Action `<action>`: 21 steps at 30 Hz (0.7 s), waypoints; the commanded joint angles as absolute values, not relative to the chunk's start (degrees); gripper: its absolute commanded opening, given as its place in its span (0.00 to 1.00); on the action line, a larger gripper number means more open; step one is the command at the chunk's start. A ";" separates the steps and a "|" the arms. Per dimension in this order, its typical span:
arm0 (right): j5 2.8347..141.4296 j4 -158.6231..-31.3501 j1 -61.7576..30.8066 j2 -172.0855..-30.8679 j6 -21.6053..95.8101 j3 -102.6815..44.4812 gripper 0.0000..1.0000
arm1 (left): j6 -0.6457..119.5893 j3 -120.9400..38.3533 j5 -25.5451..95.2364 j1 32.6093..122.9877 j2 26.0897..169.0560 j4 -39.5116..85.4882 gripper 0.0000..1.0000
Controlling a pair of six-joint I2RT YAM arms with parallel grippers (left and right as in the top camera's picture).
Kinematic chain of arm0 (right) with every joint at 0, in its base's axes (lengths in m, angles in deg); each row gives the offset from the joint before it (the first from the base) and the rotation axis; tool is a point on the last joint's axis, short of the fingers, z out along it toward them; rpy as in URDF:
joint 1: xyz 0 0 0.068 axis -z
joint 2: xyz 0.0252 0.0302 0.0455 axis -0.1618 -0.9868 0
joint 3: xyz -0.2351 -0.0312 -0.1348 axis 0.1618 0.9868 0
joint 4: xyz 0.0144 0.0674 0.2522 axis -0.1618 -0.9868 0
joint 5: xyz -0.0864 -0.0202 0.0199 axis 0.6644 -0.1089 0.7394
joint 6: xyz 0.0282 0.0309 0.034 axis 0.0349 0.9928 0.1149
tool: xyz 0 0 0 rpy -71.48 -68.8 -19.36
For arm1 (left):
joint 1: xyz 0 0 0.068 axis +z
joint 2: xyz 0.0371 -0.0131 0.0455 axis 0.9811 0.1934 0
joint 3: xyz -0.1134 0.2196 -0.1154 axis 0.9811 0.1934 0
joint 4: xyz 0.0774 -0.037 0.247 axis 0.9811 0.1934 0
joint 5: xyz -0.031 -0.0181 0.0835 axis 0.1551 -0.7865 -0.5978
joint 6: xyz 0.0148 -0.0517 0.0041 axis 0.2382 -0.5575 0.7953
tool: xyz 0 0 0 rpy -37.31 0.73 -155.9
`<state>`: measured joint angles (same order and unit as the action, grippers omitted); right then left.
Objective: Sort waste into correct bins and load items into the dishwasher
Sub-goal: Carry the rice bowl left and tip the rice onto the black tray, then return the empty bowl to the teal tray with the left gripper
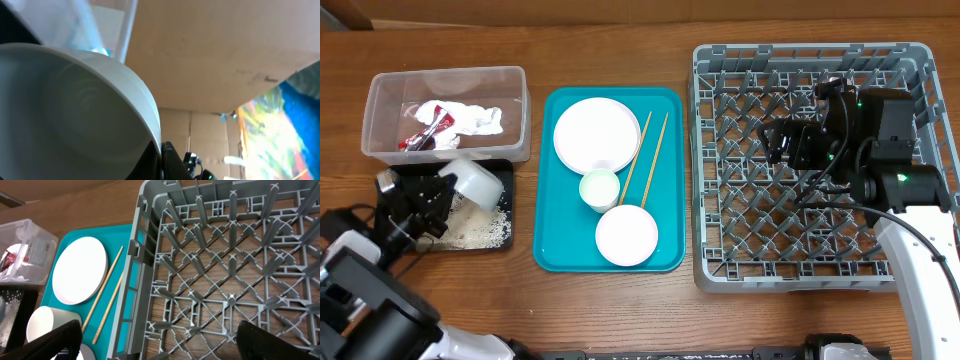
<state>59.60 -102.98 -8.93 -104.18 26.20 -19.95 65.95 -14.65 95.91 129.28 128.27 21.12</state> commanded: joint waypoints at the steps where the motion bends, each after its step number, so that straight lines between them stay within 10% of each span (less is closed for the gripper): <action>1: 59.53 -102.89 -8.60 -104.13 26.37 -21.07 1.00 | 65.86 -18.43 93.44 127.12 120.73 21.14 0.04; 21: 59.55 -103.19 -8.60 -104.13 26.33 -21.07 1.00 | 75.20 -25.75 20.33 77.59 102.57 48.64 0.04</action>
